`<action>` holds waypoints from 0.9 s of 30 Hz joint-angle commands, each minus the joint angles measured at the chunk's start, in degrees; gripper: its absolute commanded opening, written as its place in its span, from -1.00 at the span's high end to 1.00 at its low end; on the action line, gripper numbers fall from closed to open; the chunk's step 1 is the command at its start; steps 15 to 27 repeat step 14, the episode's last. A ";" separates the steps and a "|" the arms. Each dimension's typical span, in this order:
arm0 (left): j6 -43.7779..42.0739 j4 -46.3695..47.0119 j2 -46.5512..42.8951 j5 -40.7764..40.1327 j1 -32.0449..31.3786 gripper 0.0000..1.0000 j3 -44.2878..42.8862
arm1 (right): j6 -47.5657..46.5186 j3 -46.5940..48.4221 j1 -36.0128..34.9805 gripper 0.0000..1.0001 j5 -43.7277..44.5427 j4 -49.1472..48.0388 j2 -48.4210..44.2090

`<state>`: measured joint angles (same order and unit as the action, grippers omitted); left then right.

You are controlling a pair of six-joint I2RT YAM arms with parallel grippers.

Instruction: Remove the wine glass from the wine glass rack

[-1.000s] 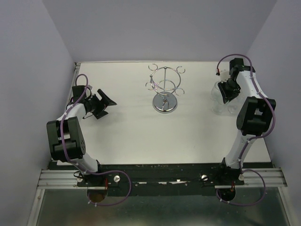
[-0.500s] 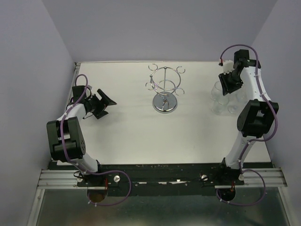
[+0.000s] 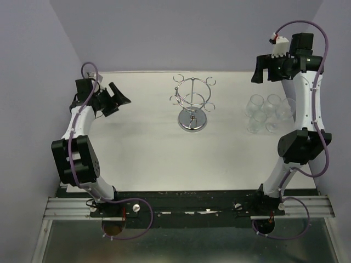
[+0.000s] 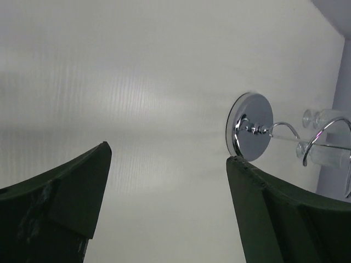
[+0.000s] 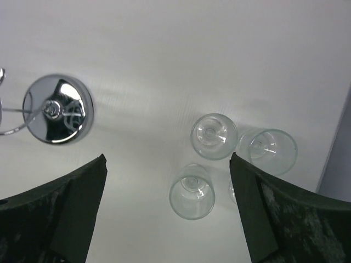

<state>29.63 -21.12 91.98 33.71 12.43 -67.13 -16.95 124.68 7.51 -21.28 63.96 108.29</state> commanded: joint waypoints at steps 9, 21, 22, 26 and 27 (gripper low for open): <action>-16.88 -10.51 8.82 -10.60 0.58 -0.98 -34.79 | 14.67 6.28 0.05 -1.00 11.70 -15.43 -6.94; -17.24 -10.17 11.28 -11.04 0.58 -0.98 -43.07 | 15.19 4.43 -0.04 -1.00 9.59 -18.53 -9.50; -17.24 -10.17 11.28 -11.04 0.58 -0.98 -43.07 | 15.19 4.43 -0.04 -1.00 9.59 -18.53 -9.50; -17.24 -10.17 11.28 -11.04 0.58 -0.98 -43.07 | 15.19 4.43 -0.04 -1.00 9.59 -18.53 -9.50; -17.24 -10.17 11.28 -11.04 0.58 -0.98 -43.07 | 15.19 4.43 -0.04 -1.00 9.59 -18.53 -9.50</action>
